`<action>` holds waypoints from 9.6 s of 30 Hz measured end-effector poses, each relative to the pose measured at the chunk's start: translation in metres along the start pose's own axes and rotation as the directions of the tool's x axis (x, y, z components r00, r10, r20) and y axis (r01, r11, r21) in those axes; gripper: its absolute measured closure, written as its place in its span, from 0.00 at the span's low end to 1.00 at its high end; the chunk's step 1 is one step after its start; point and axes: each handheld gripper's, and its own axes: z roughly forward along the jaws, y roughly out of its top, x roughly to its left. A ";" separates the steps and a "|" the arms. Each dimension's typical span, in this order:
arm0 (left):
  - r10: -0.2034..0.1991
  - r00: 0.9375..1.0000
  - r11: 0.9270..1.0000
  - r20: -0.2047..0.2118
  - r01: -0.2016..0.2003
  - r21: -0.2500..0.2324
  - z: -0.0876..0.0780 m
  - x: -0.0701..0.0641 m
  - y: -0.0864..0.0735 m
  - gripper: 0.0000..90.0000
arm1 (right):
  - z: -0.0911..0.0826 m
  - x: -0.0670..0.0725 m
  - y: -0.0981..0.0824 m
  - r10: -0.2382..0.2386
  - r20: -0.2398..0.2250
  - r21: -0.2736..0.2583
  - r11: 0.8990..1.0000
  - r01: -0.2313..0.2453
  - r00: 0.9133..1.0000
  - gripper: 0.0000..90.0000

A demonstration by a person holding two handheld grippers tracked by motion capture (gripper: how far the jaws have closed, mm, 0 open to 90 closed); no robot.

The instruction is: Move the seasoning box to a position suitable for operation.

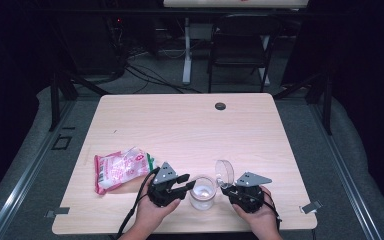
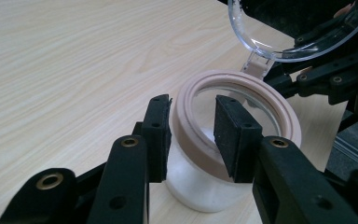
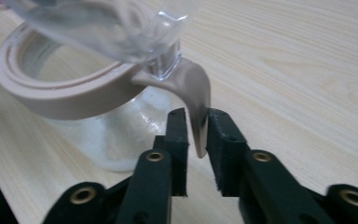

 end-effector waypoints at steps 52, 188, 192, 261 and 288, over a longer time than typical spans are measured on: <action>-0.011 0.922 0.995 -0.386 0.048 0.088 -0.053 0.078 -0.043 0.48 | 0.030 -0.054 0.021 0.183 -0.030 -0.066 0.981 -0.185 0.983 0.92; -0.265 0.758 0.955 -0.596 0.124 -0.268 -0.179 0.133 -0.014 1.00 | 0.004 -0.048 0.001 0.157 0.008 -0.105 0.982 -0.155 0.988 0.78; -0.240 0.785 0.962 -0.572 0.115 -0.247 -0.172 0.127 -0.008 1.00 | 0.004 -0.048 0.001 0.154 0.013 -0.101 0.983 -0.152 0.988 0.77; 0.099 0.994 0.994 -0.051 -0.101 -0.029 -0.039 0.008 0.003 1.00 | -0.038 -0.011 0.029 -0.053 -0.034 -0.224 0.974 0.044 0.998 0.76; 0.070 0.997 0.996 -0.015 -0.071 -0.053 -0.035 0.001 -0.013 0.94 | 0.012 0.031 0.088 -0.237 -0.263 -0.190 0.963 0.190 0.935 0.69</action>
